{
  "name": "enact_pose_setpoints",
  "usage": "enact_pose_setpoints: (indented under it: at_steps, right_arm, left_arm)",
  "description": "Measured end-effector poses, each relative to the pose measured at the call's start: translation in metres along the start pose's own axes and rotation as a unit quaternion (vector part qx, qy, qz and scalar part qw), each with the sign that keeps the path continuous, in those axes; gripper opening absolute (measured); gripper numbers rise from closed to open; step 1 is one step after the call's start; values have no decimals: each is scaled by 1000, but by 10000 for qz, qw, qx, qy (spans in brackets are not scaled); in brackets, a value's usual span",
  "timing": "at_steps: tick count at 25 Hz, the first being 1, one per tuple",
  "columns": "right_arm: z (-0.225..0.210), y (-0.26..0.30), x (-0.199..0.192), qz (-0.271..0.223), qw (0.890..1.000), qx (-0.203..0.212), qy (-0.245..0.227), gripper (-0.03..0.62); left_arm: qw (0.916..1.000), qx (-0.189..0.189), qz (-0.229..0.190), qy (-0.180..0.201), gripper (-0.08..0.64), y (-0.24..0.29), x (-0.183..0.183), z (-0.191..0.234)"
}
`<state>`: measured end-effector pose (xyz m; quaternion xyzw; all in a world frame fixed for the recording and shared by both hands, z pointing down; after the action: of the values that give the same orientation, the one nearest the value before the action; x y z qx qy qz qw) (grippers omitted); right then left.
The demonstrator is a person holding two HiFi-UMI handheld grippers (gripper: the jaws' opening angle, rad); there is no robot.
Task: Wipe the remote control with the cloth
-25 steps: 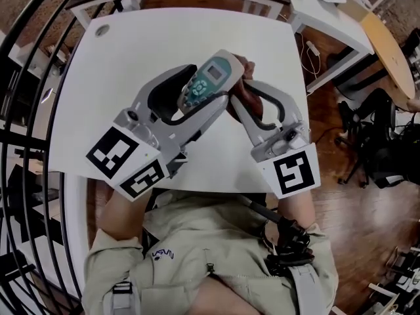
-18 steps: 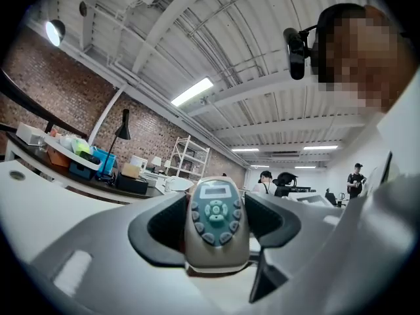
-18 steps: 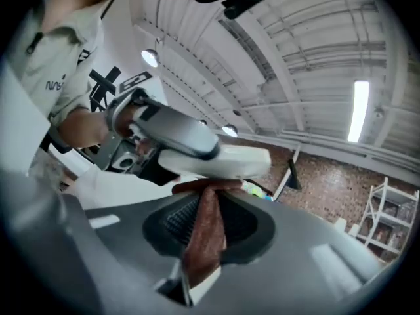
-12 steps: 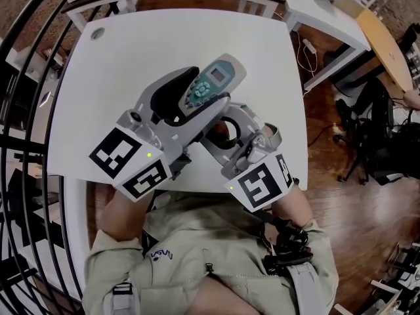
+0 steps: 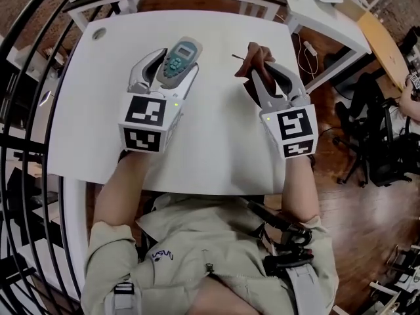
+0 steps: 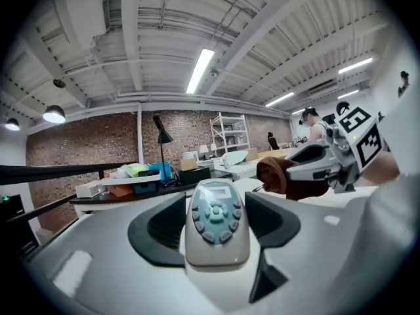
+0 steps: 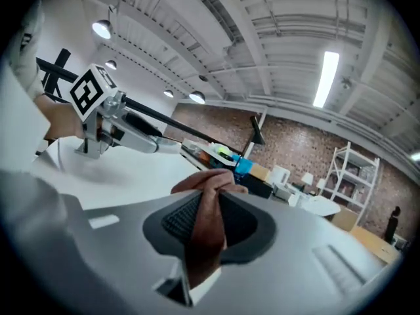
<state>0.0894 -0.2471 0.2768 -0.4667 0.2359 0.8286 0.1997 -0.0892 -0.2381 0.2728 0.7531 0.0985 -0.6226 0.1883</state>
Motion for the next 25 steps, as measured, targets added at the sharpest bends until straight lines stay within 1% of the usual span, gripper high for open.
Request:
enact_pose_setpoints:
  at_steps: [2,5,10,14,21,24,25]
  right_arm:
    - [1,7,-10,191,9998,35,38,75]
    - [1,17,-28,509,9986,96,103,75]
    - [4,27,-52,1001,9945,295,102,77]
    - [7,31,-62,1153,9926,362,99,80]
    - [11,32,-66,1213,9918,391,137,84]
    - [12,32,-66,1205,9914,459,240,102]
    - [13,31,-66,1196,9913,485,271,122]
  left_arm:
    - [9995,48,303,21,290,10,-15,3]
    - [9967,-25,811,-67,290,24,-39,5]
    - [9899,-145,1406,-141,290,40,-68,8]
    - [9864,-211,1619,-209,291,45,-79,7]
    - [9809,-333,1868,-422,291,49,-89,13]
    - [9773,-430,1982,-609,295,48,-94,14]
    - [9769,-468,1991,-619,295,48,-95,14]
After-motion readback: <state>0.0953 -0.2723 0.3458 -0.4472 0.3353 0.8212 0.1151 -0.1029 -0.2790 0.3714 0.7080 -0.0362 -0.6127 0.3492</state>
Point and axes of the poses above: the fingertips, and each gripper's own axes: y forward along the fingers, z to its left, x out of its top, the point moved 3 cm from there along -y, backward along the fingers, and after that the axes turned 1 degree about -y, right-handed, at the moved point
